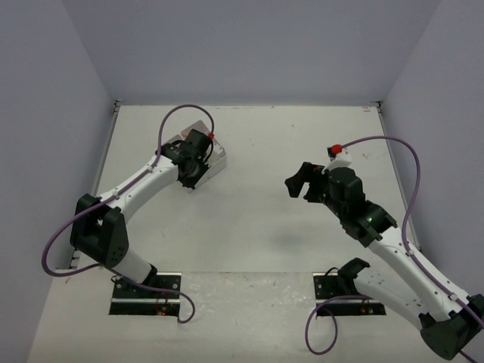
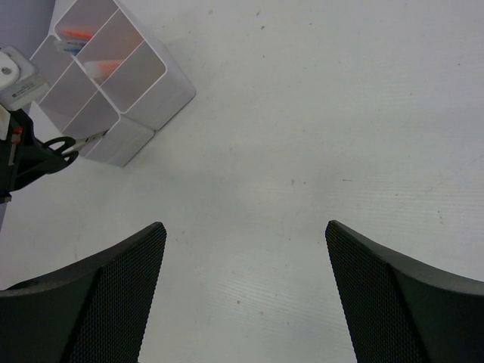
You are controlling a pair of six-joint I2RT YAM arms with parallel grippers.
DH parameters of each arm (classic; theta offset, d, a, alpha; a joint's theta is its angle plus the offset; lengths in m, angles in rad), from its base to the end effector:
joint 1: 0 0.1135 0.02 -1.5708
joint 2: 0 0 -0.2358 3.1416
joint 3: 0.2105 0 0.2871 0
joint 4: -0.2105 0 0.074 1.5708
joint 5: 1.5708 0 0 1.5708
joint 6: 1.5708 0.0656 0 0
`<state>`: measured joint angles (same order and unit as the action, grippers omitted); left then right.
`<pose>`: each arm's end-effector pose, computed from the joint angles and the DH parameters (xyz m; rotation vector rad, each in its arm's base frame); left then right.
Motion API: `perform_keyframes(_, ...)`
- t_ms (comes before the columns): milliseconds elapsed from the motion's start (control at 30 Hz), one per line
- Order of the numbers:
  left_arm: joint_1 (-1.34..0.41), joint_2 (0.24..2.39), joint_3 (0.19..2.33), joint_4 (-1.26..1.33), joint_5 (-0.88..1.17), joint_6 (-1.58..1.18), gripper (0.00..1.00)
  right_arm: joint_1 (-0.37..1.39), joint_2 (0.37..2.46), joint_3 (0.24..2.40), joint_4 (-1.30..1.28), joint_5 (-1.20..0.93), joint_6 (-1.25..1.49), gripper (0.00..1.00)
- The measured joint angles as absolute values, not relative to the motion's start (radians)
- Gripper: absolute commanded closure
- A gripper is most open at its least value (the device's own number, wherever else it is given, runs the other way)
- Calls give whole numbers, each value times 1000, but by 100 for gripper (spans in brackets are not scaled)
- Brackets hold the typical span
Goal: Sort the stationery into containers
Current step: Place the scissors in the storage box.
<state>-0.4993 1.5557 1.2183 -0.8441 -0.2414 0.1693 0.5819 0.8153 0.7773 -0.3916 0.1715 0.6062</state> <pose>0.3178 -0.1555 0.1855 0.8279 2.5810 0.2364 0.2294 0.1375 0.2767 0.1373 2.0385 0.5875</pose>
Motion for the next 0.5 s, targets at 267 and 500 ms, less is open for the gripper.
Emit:
perform_keyframes(267, -472, 1499, 1222, -837, -238, 197, 100, 582, 819, 777, -388, 170, 600, 11)
perform_keyframes(500, -447, 1551, 1245, -826, -238, 206, 97, 581, 830, 763, -382, 167, 599, 11)
